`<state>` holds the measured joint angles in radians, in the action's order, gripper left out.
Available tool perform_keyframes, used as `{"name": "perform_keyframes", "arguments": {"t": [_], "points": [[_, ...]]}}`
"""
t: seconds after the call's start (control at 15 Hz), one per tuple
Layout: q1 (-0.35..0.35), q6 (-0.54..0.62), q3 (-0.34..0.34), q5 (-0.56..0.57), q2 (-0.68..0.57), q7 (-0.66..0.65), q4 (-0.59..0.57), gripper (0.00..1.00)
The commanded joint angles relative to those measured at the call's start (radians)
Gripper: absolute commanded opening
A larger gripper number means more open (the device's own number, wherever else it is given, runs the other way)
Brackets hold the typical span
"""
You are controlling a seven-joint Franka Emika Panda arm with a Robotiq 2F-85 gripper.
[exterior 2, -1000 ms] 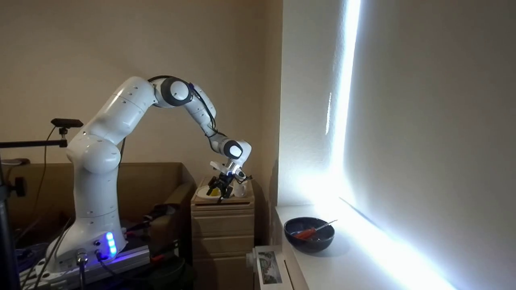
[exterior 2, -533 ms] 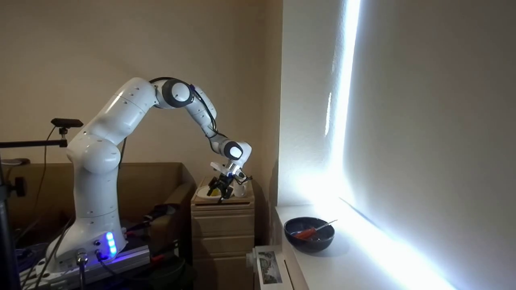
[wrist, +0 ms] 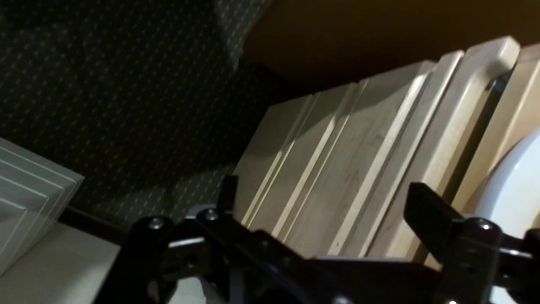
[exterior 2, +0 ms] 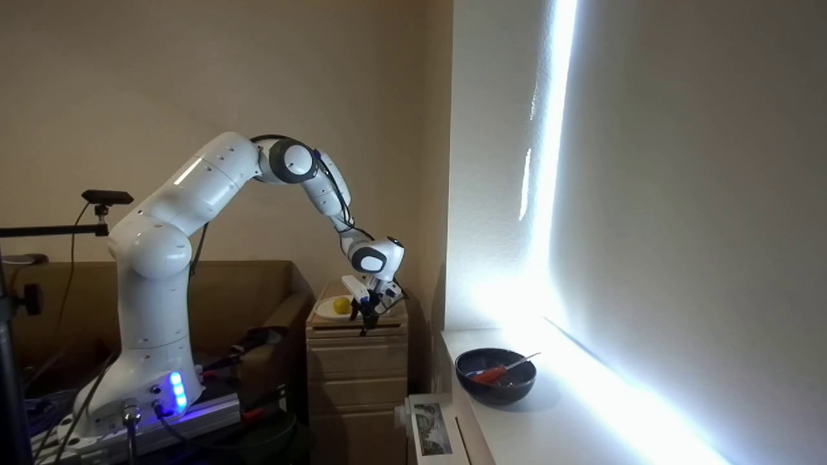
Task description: Open the drawer tray
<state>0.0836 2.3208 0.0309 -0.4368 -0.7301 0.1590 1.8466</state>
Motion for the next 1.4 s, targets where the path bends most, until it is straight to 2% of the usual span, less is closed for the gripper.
{"name": "perform_keyframes", "arguments": {"t": [0.0,0.07,0.13,0.33,0.4,0.93,1.2,1.33], "points": [[0.007,0.230,0.036,-0.043,-0.028,-0.072,0.041,1.00],[0.013,0.246,0.046,-0.041,-0.027,-0.092,0.048,1.00],[0.022,0.193,0.046,0.005,-0.034,-0.078,0.020,1.00],[0.020,0.227,0.054,0.003,-0.041,-0.106,0.026,1.00],[-0.001,0.246,0.031,0.022,-0.057,-0.137,0.017,1.00],[0.110,0.444,0.174,-0.159,-0.182,-0.182,-0.064,1.00],[0.167,0.471,0.258,-0.233,-0.237,-0.152,-0.122,1.00],[0.164,0.470,0.265,-0.241,-0.255,-0.152,-0.143,1.00]]}}
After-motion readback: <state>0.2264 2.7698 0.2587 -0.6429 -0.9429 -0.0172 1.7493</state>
